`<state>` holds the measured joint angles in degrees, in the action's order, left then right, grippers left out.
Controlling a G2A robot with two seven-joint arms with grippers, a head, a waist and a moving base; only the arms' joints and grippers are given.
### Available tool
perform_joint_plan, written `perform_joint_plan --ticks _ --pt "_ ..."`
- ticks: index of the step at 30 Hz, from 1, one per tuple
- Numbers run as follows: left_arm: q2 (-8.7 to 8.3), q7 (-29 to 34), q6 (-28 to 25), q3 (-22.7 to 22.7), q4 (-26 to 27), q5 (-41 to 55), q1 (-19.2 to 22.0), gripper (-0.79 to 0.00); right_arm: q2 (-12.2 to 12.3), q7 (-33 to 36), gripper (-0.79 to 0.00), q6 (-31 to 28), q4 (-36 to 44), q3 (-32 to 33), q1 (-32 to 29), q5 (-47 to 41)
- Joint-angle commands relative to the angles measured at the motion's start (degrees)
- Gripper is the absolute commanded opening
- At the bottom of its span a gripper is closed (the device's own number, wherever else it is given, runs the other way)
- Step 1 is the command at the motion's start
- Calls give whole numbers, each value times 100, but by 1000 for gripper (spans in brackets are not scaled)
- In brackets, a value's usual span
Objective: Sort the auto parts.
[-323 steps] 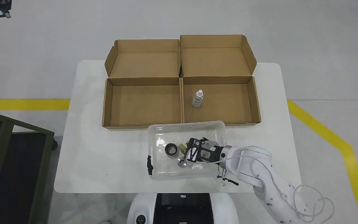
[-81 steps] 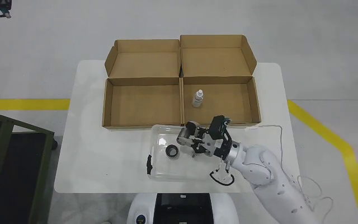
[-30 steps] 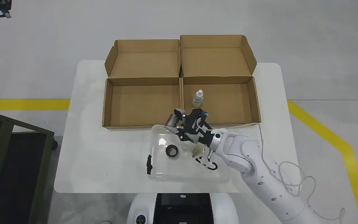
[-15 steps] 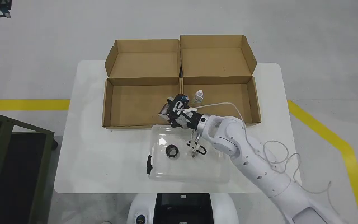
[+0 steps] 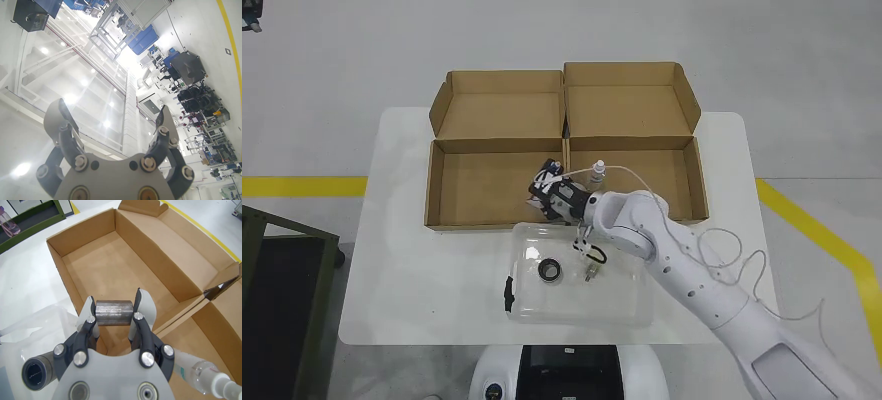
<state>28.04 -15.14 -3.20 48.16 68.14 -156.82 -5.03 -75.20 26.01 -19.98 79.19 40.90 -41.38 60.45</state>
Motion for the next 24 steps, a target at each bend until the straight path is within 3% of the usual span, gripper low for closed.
perform_joint_plan --ticks 1,6,12,14,24 --pt "0 0 0 0 0 0 0 0 -39 93 -785 -30 -85 -55 77 11" --pt "0 0 0 0 0 0 0 0 -128 241 -754 -111 -251 -176 223 89" --pt "0 0 0 0 0 0 0 0 -218 342 -517 -176 -411 -271 307 143" --pt "0 0 0 0 0 0 0 0 -241 349 -474 -189 -443 -277 322 155" --pt "0 0 0 0 0 0 0 0 -327 414 -406 -233 -606 -257 384 262"
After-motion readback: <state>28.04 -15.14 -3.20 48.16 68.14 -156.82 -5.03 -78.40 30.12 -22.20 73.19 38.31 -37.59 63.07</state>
